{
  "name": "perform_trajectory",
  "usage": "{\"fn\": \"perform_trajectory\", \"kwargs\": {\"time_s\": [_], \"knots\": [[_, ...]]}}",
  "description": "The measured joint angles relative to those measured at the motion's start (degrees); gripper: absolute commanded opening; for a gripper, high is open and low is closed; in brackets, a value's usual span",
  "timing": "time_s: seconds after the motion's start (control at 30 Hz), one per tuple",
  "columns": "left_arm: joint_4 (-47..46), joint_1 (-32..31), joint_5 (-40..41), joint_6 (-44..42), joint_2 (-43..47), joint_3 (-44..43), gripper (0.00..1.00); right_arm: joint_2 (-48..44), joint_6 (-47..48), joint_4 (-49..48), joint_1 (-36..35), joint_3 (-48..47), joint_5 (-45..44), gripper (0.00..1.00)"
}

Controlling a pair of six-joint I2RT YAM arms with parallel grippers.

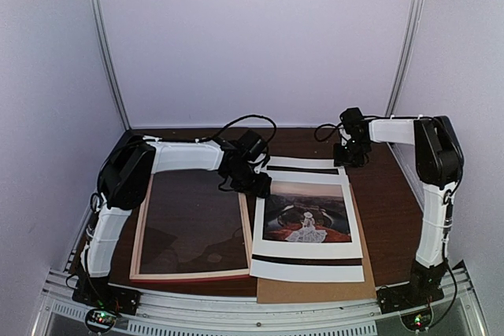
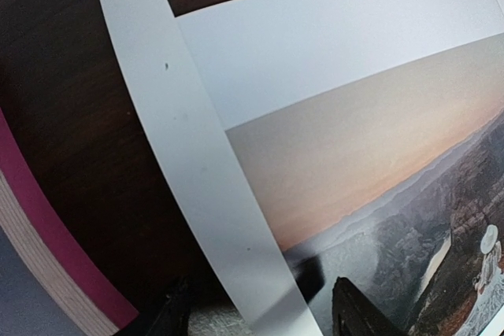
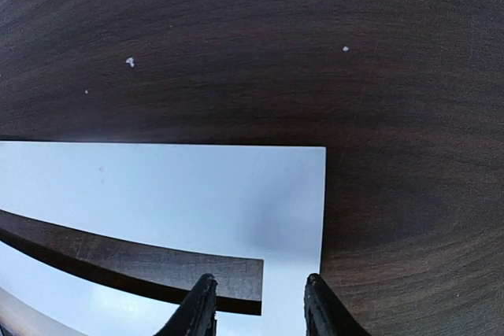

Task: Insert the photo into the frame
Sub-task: Pick up the mat board from the photo.

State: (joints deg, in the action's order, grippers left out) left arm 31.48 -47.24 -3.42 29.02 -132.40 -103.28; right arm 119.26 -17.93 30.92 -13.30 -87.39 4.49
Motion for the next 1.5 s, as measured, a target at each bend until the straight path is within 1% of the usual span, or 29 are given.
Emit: {"fn": "perform_trajectory", "kwargs": {"time_s": [0.27, 0.5, 0.87, 1.23, 1.5], "knots": [[0.0, 0.0, 0.1, 0.0, 0.0, 0.0, 0.63, 1.4, -0.4, 0.5, 3.2, -0.7, 2.6, 0.38], [0.0, 0.0, 0.1, 0.0, 0.0, 0.0, 0.63, 2.8, -1.1, 0.5, 5.1, -0.7, 7.6, 0.36], [-0.1, 0.0, 0.0, -0.2, 0.0, 0.0, 0.63, 3.2, -3.9, -2.0, 7.3, -0.2, 16.9, 0.28], [-0.1, 0.0, 0.0, -0.2, 0.0, 0.0, 0.63, 2.8, -8.8, -11.0, 11.3, 5.6, 29.4, 0.18], [-0.2, 0.0, 0.0, -0.2, 0.0, 0.1, 0.63, 2.8, -10.6, -13.6, 12.4, 7.7, 36.0, 0.17]]}}
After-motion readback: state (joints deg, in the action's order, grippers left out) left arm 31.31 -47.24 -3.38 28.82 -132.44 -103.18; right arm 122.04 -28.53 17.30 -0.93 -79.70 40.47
